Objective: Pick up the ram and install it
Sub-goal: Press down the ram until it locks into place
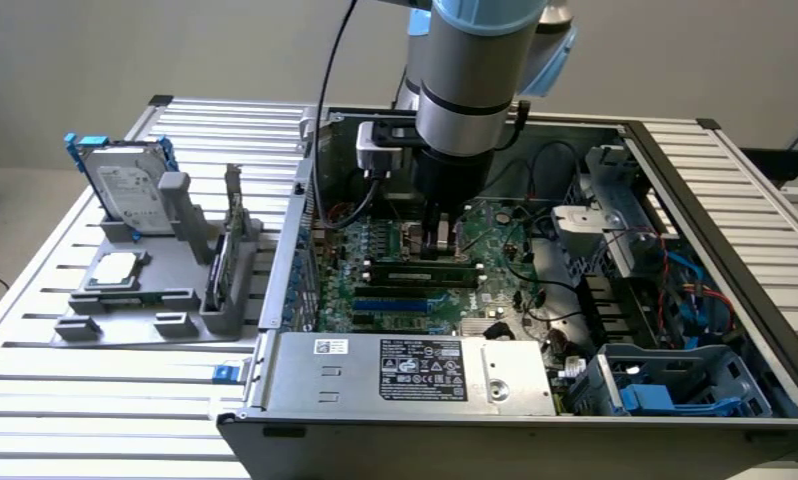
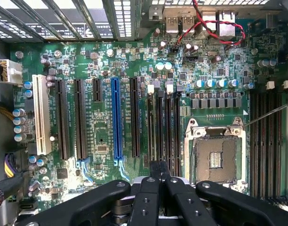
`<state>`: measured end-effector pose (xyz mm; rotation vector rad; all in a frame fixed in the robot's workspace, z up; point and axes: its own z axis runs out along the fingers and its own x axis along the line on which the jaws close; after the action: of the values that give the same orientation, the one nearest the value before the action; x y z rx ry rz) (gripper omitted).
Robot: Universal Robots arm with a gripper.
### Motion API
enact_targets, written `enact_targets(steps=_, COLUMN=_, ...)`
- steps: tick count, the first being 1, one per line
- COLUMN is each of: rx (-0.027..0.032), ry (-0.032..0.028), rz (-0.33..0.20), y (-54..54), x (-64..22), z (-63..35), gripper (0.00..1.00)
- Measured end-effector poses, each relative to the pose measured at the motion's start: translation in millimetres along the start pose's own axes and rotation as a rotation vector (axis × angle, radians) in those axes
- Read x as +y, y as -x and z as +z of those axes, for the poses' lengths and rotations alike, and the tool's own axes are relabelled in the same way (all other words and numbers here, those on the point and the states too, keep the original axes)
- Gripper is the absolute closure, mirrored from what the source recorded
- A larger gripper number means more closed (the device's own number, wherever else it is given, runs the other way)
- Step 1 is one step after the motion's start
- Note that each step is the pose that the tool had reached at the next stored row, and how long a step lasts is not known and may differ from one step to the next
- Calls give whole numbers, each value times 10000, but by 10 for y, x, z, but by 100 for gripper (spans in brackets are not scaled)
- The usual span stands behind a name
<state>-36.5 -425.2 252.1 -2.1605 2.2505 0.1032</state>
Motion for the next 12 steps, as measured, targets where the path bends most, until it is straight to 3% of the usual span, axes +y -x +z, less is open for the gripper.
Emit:
enact_targets(steps=7, rx=2, ry=0, rz=-2, y=5, x=0, z=6, gripper=89)
enact_targets(steps=10, rx=41, ry=-43, rz=-1, y=43, x=10, z=36, gripper=89)
enact_targets(steps=12, rx=96, ry=-77, rz=-2, y=73, x=20, z=60, gripper=89)
